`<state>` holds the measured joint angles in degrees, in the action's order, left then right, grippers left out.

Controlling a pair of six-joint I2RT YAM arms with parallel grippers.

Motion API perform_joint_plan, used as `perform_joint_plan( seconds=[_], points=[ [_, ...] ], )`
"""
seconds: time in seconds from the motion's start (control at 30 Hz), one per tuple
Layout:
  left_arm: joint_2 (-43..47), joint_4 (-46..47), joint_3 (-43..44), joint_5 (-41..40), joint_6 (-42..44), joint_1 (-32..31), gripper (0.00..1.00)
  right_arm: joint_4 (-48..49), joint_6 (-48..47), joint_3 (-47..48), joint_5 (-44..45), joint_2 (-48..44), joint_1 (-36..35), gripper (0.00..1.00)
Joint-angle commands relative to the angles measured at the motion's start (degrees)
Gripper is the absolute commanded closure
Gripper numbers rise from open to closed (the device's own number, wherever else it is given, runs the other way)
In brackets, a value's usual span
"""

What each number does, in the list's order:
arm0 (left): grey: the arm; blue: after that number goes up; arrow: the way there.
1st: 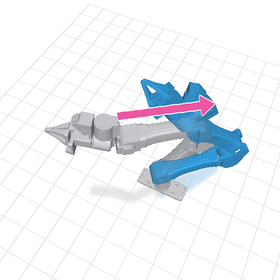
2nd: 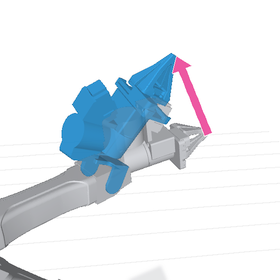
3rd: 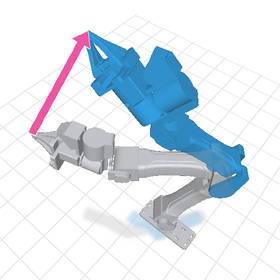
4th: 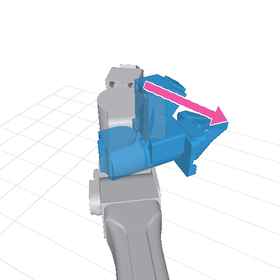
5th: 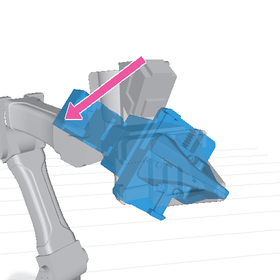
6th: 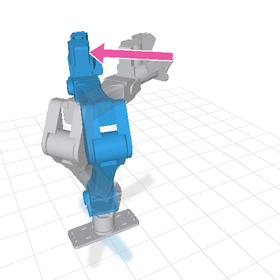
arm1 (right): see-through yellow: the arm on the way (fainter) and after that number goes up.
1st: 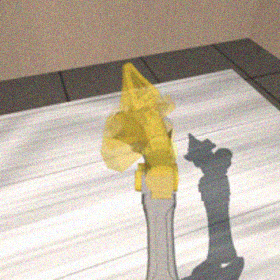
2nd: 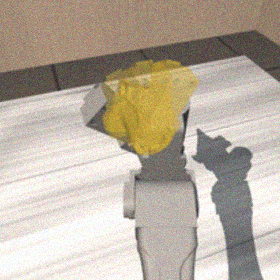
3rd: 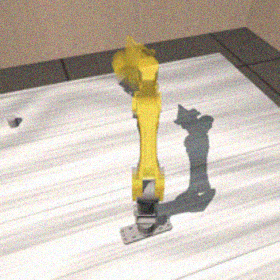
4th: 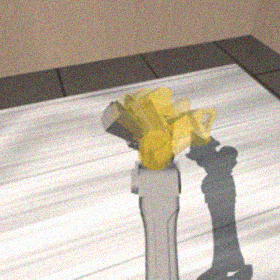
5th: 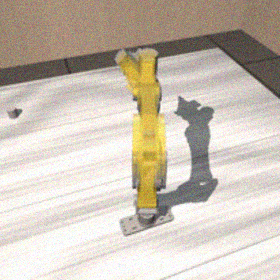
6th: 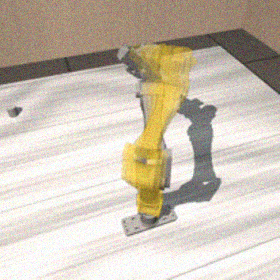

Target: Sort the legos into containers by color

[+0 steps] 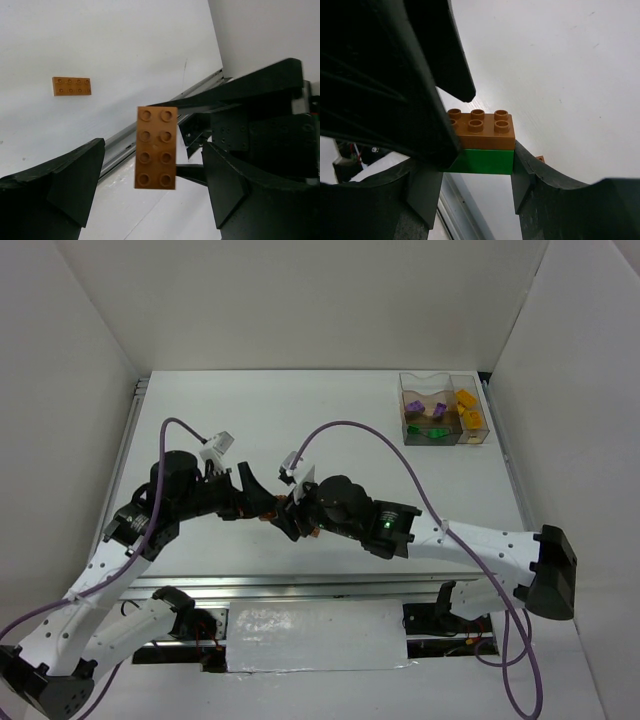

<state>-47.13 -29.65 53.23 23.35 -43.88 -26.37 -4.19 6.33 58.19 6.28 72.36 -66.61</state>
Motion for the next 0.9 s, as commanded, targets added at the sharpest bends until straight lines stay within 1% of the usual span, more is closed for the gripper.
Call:
perform_joint_plan(
  seconds=[0.0,0.03,0.1,0.17,0.3,0.33,0.37,0.4,0.43,0.47,0.5,0.53,0.57,0.63,0.67,0.7,0.73,0.8,0.83,0.87],
  points=[
    [0.7,3.5,0.9,2.8,-0.2,0.2,0.10,1.6,-1.0,3.9,4.4,0.9,-0.6,0.82],
    [0.6,3.4,0.8,2.8,0.0,0.2,0.13,1.3,-1.0,4.3,5.1,1.1,-0.6,0.82],
    [0.4,3.4,0.2,2.8,0.4,0.1,0.23,1.9,-1.4,4.1,4.6,0.8,-0.6,0.82],
    [-0.1,3.9,-0.5,3.4,0.5,0.2,0.40,3.2,-1.4,3.7,3.7,-0.1,-0.8,0.81],
    [-1.4,5.3,-2.2,5.1,0.5,0.1,0.39,2.8,-1.8,4.4,3.2,0.1,-1.2,0.81],
    [-1.6,5.7,-2.4,5.6,0.5,0.2,0.51,2.3,-1.8,4.9,3.2,0.6,-1.3,0.81],
    [-1.6,6.4,-2.5,5.6,0.5,0.2,0.67,2.2,-1.8,5.1,3.2,0.9,-1.4,0.81],
    [-1.6,6.4,-2.5,5.5,0.5,0.2,0.78,1.9,-1.7,5.3,3.8,1.3,-1.3,0.81],
    [-1.7,6.4,-2.4,5.5,0.8,0.2,0.86,1.7,-1.6,5.6,4.1,2.0,-1.4,0.80],
    [-1.6,7.1,-2.3,6.0,1.6,0.1,1.00,1.7,-1.2,5.6,4.3,2.3,-1.4,0.79],
    [-1.4,7.3,-2.2,6.2,1.9,0.2,1.00,2.0,-1.0,5.5,4.2,2.3,-1.4,0.77],
    [-1.0,7.9,-2.3,6.6,2.1,0.2,1.00,2.3,-0.4,5.1,3.7,2.2,-1.5,0.71],
    [-0.6,9.3,-2.6,7.9,2.7,0.2,1.00,2.6,-0.1,4.7,3.3,1.9,-1.5,0.38],
    [1.1,10.3,-2.9,7.8,2.8,0.1,1.00,2.8,1.1,3.3,2.2,0.2,-1.1,0.07],
    [1.6,11.0,-3.1,8.4,2.8,0.2,1.00,2.8,1.7,2.7,1.4,-0.7,-0.8,0.00],
    [2.5,11.8,-3.0,8.5,3.0,0.2,1.00,2.5,2.1,2.1,-0.6,-2.6,0.5,0.00],
    [2.7,12.1,-2.8,8.9,3.4,0.2,1.00,2.5,2.8,0.7,-4.9,-3.5,1.2,0.00],
    [3.3,13.2,-2.6,11.1,4.1,0.2,1.00,1.6,4.2,-0.4,-10.7,-6.5,3.4,0.00],
    [3.4,14.3,-2.6,11.8,4.6,0.2,1.00,0.4,5.7,-1.1,-16.2,-7.3,6.3,0.00],
    [3.5,14.9,-2.8,12.8,5.4,0.2,1.00,-0.1,6.7,-1.5,-18.9,-8.4,7.9,0.00]
  ],
)
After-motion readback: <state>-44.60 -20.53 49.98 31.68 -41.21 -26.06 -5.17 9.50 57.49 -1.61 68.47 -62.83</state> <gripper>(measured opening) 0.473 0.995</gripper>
